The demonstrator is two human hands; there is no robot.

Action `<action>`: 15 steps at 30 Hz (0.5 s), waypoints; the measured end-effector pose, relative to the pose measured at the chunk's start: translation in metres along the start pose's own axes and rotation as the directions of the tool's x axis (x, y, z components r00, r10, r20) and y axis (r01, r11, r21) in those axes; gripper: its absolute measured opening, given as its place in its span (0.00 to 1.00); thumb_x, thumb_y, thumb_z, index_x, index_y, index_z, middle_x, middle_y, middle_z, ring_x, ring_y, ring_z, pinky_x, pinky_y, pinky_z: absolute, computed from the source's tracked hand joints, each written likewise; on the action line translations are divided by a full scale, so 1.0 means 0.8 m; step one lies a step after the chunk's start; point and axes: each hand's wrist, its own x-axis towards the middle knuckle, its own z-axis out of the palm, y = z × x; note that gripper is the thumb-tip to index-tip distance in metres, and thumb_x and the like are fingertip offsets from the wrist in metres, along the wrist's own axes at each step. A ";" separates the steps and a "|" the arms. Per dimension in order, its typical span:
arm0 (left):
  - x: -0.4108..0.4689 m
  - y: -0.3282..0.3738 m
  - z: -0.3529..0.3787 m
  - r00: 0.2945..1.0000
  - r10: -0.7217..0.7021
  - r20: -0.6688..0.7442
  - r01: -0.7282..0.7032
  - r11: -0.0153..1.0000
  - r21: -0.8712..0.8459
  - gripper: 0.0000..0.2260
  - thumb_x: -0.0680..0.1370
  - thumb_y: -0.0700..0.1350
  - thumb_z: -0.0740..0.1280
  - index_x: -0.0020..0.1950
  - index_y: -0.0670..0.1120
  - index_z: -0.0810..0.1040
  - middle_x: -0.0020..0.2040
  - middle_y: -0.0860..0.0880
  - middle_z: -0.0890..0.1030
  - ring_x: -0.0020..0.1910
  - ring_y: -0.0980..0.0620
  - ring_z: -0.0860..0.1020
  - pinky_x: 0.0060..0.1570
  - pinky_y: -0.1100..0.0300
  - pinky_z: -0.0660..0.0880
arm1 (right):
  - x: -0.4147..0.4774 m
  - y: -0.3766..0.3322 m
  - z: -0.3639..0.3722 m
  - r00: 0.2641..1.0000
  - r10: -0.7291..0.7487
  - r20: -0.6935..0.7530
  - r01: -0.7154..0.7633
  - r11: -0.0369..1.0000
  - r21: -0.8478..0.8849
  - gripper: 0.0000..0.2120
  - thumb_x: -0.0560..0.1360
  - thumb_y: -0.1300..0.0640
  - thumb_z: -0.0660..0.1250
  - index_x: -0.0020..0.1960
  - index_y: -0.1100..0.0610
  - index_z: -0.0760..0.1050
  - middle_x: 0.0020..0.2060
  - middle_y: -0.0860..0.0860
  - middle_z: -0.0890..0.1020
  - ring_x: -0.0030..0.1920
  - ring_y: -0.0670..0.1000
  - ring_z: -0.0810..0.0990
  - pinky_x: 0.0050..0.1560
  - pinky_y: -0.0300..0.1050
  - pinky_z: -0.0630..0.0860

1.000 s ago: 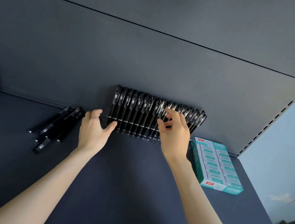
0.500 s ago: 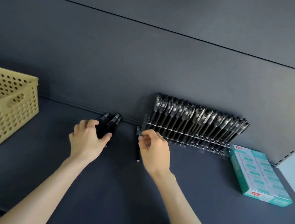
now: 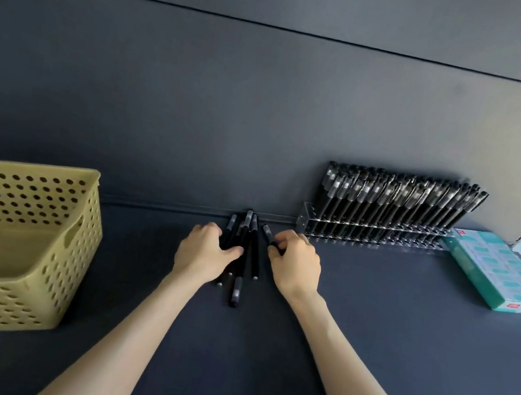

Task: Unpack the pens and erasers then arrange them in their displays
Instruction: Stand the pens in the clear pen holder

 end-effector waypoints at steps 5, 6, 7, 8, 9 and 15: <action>0.015 -0.003 -0.007 0.997 0.009 0.074 -0.010 1.000 0.008 0.12 0.73 0.51 0.68 0.44 0.42 0.76 0.41 0.46 0.81 0.44 0.45 0.80 0.39 0.56 0.72 | 0.005 -0.002 0.009 0.997 0.062 -0.045 -0.063 0.998 -0.012 0.06 0.74 0.51 0.65 0.47 0.52 0.78 0.45 0.49 0.81 0.47 0.55 0.78 0.41 0.42 0.66; 0.017 -0.003 -0.008 0.996 0.017 0.083 -0.018 1.000 0.014 0.12 0.73 0.50 0.68 0.42 0.41 0.75 0.40 0.46 0.80 0.44 0.44 0.79 0.39 0.55 0.72 | 0.005 -0.002 0.010 0.996 0.070 -0.053 -0.071 0.997 -0.013 0.07 0.74 0.50 0.66 0.46 0.52 0.78 0.43 0.49 0.82 0.46 0.55 0.79 0.40 0.42 0.66; 0.018 -0.003 -0.008 0.995 0.022 0.093 -0.024 1.000 0.016 0.13 0.73 0.51 0.68 0.39 0.41 0.73 0.40 0.45 0.80 0.44 0.42 0.79 0.38 0.55 0.71 | 0.006 -0.002 0.010 0.995 0.077 -0.056 -0.078 0.997 -0.017 0.07 0.74 0.49 0.66 0.45 0.52 0.78 0.43 0.49 0.82 0.46 0.55 0.79 0.40 0.42 0.65; 0.019 -0.004 -0.009 0.995 0.026 0.099 -0.027 1.000 0.015 0.15 0.74 0.52 0.68 0.36 0.43 0.69 0.38 0.46 0.78 0.44 0.41 0.79 0.37 0.55 0.70 | 0.006 -0.002 0.011 0.995 0.081 -0.057 -0.082 0.996 -0.021 0.08 0.73 0.49 0.66 0.45 0.52 0.78 0.42 0.49 0.82 0.45 0.55 0.79 0.40 0.42 0.66; 0.020 -0.005 -0.010 0.995 0.030 0.098 -0.032 0.999 0.017 0.17 0.74 0.53 0.68 0.34 0.44 0.66 0.35 0.47 0.75 0.44 0.40 0.79 0.36 0.55 0.68 | 0.006 -0.002 0.012 0.995 0.082 -0.056 -0.083 0.996 -0.023 0.08 0.73 0.48 0.66 0.45 0.52 0.78 0.42 0.49 0.82 0.45 0.55 0.79 0.40 0.42 0.66; 0.018 -0.010 -0.012 0.993 0.078 0.093 -0.078 0.997 -0.004 0.18 0.80 0.52 0.60 0.35 0.45 0.62 0.43 0.40 0.78 0.46 0.38 0.77 0.41 0.51 0.71 | 0.006 -0.004 0.014 0.996 0.063 -0.067 -0.067 0.996 -0.059 0.10 0.73 0.47 0.66 0.45 0.53 0.77 0.42 0.48 0.81 0.44 0.53 0.78 0.39 0.41 0.65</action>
